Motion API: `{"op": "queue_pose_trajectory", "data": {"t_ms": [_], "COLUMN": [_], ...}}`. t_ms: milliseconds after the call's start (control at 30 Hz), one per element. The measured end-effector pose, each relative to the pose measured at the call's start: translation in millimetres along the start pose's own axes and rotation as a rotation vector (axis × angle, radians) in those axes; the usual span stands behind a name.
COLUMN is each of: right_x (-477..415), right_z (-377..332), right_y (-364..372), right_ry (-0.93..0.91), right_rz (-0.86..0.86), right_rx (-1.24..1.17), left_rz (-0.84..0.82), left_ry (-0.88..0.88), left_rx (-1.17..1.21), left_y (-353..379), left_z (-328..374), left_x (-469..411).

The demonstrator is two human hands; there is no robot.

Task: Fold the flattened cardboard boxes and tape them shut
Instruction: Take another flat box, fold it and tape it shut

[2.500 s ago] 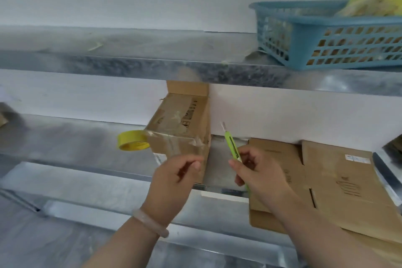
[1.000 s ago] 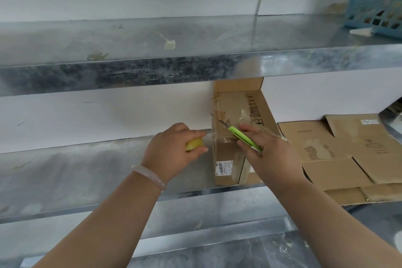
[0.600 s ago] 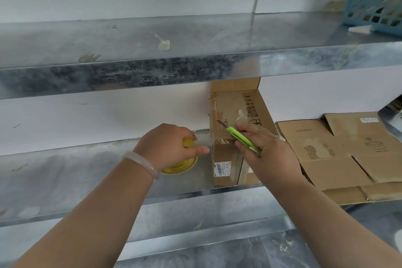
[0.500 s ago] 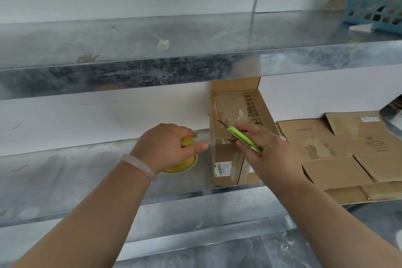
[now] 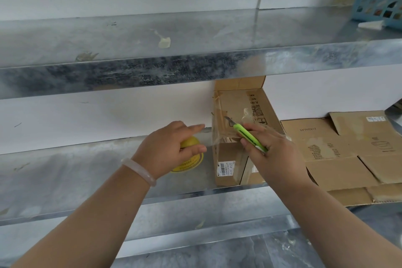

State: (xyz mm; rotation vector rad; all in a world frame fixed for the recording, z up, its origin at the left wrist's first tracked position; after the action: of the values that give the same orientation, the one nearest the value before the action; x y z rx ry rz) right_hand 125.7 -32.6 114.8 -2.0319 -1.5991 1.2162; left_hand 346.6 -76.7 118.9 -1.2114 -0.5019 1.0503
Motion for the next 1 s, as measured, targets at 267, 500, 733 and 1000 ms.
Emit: {"op": "queue_pose_trajectory", "data": {"t_ms": [267, 500, 733, 1000], "right_x": [2.1, 5.2, 21.4, 47.9], "right_z": [-9.8, -21.4, -36.1, -47.3], "right_y": [-0.5, -0.8, -11.5, 18.8], "right_ry": [0.024, 0.005, -0.02, 0.028], "right_rz": [-0.036, -0.129, -0.049, -0.257], "right_rx": [0.033, 0.028, -0.059, -0.012], "left_rz": [0.181, 0.22, 0.21, 0.235], "left_ry": [-0.077, -0.173, -0.214, -0.226], "left_rx": [0.073, 0.174, 0.287, 0.291], "left_y": [4.8, 12.4, 16.5, 12.6], "left_z": [8.8, 12.6, 13.5, 16.4], "left_x": [5.4, -5.7, -1.5, 4.1]}}
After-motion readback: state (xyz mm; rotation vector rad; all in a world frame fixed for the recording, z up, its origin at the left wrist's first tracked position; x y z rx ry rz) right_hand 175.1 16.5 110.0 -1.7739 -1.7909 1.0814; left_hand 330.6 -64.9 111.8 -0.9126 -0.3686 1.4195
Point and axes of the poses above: each hand's wrist, its own x-axis away from the middle knuckle, its own y-axis out of the palm, z = x × y, the point moved 8 cm from there along -x, towards the middle knuckle, and after that the axes turned 2 degrees about -x, right-handed, at the moved point
